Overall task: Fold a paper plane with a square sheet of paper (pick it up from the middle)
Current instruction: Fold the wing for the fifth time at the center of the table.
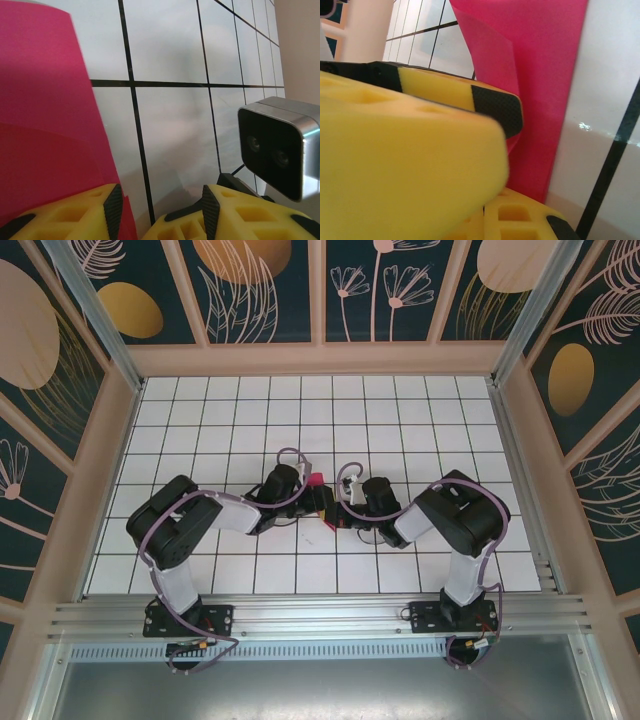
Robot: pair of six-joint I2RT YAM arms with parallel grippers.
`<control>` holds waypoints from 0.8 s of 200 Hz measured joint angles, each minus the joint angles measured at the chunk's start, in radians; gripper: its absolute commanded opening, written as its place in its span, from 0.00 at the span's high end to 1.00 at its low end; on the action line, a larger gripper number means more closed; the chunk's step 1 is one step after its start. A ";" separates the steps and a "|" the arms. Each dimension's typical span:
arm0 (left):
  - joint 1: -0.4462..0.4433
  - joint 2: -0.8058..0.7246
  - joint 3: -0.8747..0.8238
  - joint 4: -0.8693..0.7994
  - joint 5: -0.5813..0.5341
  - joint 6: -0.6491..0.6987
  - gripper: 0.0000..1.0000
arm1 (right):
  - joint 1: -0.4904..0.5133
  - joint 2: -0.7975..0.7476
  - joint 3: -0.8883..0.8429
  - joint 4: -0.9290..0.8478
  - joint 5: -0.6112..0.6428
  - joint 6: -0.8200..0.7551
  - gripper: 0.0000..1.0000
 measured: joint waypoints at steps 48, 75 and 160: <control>0.000 0.019 0.006 0.022 0.001 -0.016 0.52 | -0.001 -0.021 0.013 -0.061 0.008 0.019 0.85; 0.007 0.024 0.016 0.021 -0.007 -0.018 0.52 | 0.010 -0.075 0.011 -0.125 0.031 0.029 0.71; 0.006 0.027 0.025 0.010 0.001 0.008 0.52 | 0.010 -0.217 0.002 -0.374 0.082 0.063 0.68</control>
